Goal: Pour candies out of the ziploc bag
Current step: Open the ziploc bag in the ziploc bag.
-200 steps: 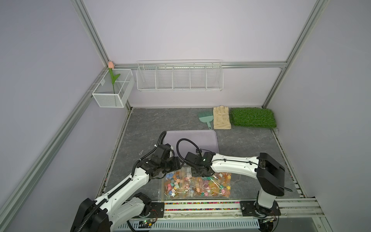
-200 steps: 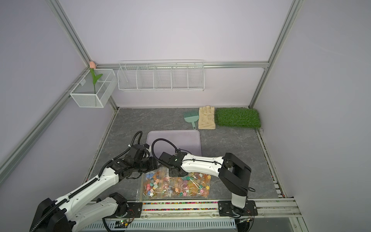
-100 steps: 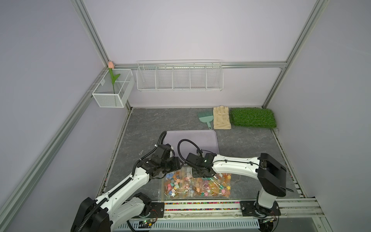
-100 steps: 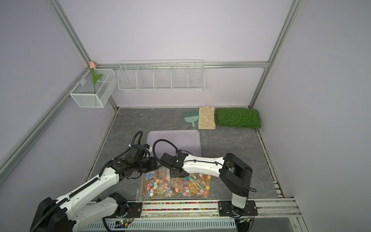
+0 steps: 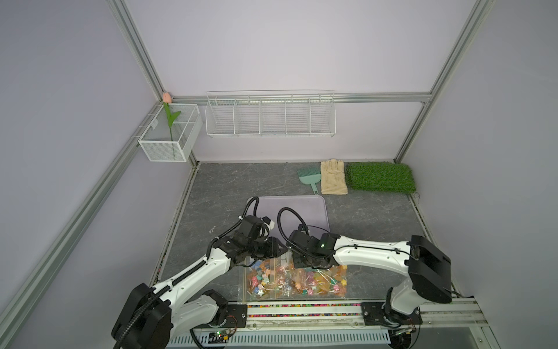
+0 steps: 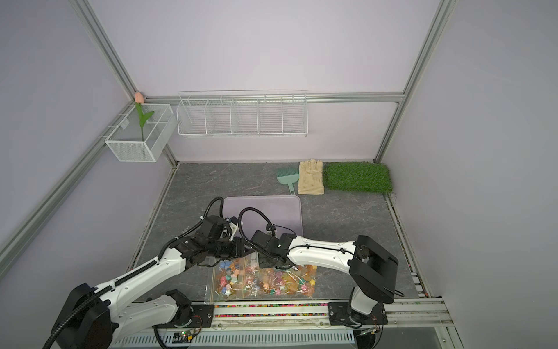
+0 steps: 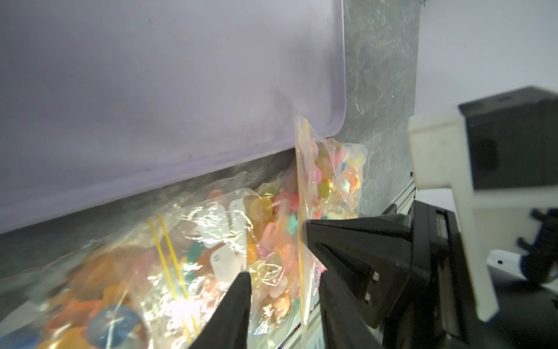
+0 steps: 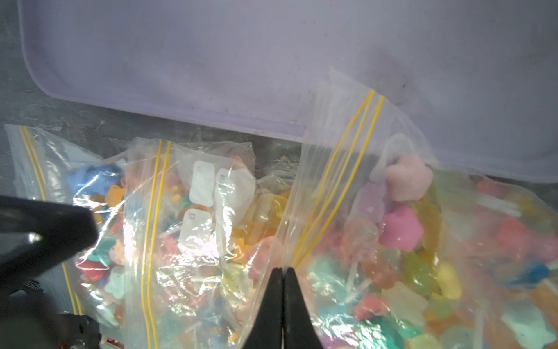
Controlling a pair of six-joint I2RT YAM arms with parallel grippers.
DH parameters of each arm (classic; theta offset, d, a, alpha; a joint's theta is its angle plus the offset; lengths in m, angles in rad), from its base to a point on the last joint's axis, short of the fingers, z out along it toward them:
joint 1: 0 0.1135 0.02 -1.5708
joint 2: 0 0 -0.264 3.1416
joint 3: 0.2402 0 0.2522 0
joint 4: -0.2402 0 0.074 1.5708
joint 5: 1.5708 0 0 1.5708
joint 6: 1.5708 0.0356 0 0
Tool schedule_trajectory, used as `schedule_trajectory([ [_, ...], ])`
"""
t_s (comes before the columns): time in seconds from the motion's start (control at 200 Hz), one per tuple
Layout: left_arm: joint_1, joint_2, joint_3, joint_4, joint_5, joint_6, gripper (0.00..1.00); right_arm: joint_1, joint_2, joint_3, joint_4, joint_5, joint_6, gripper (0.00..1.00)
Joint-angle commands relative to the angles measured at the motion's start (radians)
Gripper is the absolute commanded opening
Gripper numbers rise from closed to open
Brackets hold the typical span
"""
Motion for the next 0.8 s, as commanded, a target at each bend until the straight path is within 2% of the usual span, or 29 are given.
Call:
schedule_trajectory([
  [0.0,-0.06,0.047,0.019,0.071,0.043,0.006,0.4,-0.003,-0.041,-0.022,0.035,-0.003,-0.009,0.07],
  [0.245,-0.097,0.125,0.013,0.106,0.032,0.012,0.33,-0.003,-0.086,-0.057,0.033,0.02,0.013,0.06],
  [0.665,-0.131,0.199,0.009,0.18,0.044,0.013,0.31,-0.004,-0.112,-0.079,0.039,0.039,0.034,0.07],
  [0.795,-0.14,0.221,0.012,0.186,0.033,0.018,0.23,-0.002,-0.114,-0.08,0.043,0.037,0.034,0.07],
])
